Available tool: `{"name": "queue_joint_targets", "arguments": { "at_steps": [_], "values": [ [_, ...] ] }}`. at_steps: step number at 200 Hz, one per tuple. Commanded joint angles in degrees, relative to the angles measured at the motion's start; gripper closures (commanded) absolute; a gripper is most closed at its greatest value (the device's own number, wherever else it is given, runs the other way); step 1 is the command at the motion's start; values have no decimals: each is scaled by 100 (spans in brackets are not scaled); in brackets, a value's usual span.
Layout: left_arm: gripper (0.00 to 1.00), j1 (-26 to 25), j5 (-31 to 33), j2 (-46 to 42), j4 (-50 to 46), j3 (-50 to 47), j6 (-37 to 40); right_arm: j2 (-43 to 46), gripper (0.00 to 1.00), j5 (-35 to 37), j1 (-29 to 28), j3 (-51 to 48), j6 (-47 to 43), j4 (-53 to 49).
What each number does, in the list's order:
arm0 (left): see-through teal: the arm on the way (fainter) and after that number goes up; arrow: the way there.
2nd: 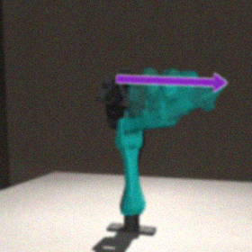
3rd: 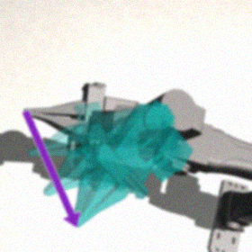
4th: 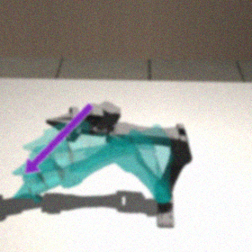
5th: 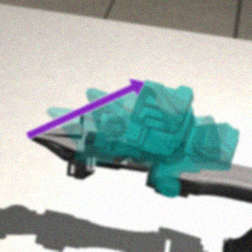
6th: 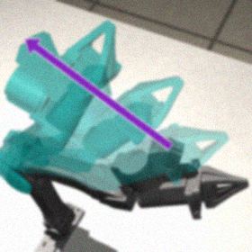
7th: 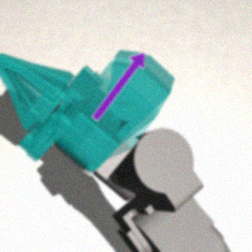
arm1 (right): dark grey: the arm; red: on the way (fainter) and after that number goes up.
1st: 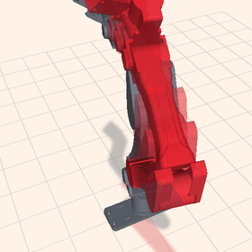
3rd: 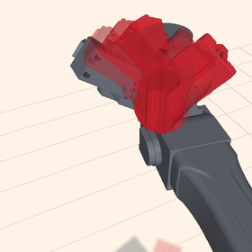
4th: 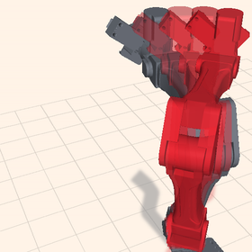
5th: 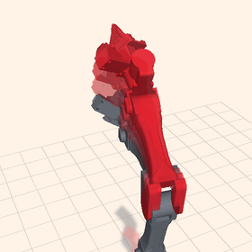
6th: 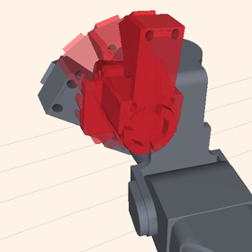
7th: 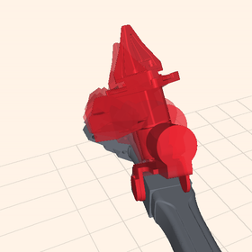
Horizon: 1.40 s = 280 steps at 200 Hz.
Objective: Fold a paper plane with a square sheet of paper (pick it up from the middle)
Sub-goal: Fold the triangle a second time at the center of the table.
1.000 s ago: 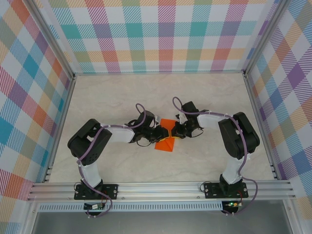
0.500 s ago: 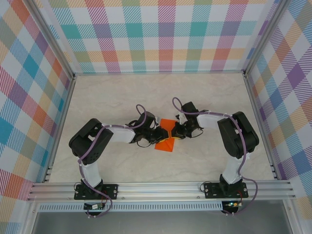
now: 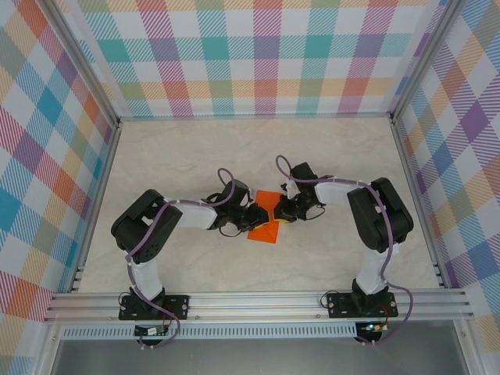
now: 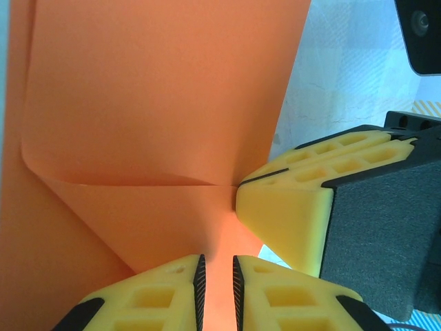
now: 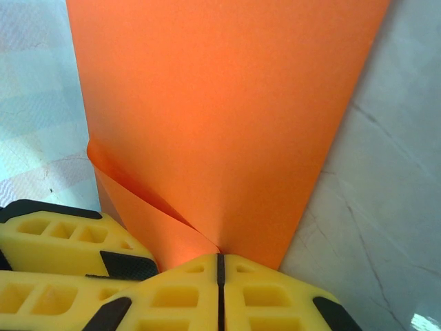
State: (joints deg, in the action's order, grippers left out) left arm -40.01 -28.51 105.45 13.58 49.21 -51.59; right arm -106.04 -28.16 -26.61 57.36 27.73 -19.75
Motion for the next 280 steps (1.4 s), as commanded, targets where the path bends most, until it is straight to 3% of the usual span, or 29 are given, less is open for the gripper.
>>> {"name": "queue_joint_targets", "arguments": {
  "at_steps": [1,105,158,181,214,280],
  "values": [
    [80,-64,48,140,-165,-60,62,-119,92,-37,-2,91,-144,-35],
    [80,-65,144,238,-328,-61,53,-67,90,163,-2,143,-120,-167],
    [81,-64,186,248,-417,-84,53,941,74,1063,-2,-48,200,-368],
    [82,-64,206,248,-427,-89,45,1072,76,855,-10,-211,237,-243],
    [83,-68,223,239,-436,-89,33,769,88,286,-102,-191,141,-128],
    [84,-68,272,169,-496,-79,34,201,91,159,-169,1,60,-88]
  ]
}}
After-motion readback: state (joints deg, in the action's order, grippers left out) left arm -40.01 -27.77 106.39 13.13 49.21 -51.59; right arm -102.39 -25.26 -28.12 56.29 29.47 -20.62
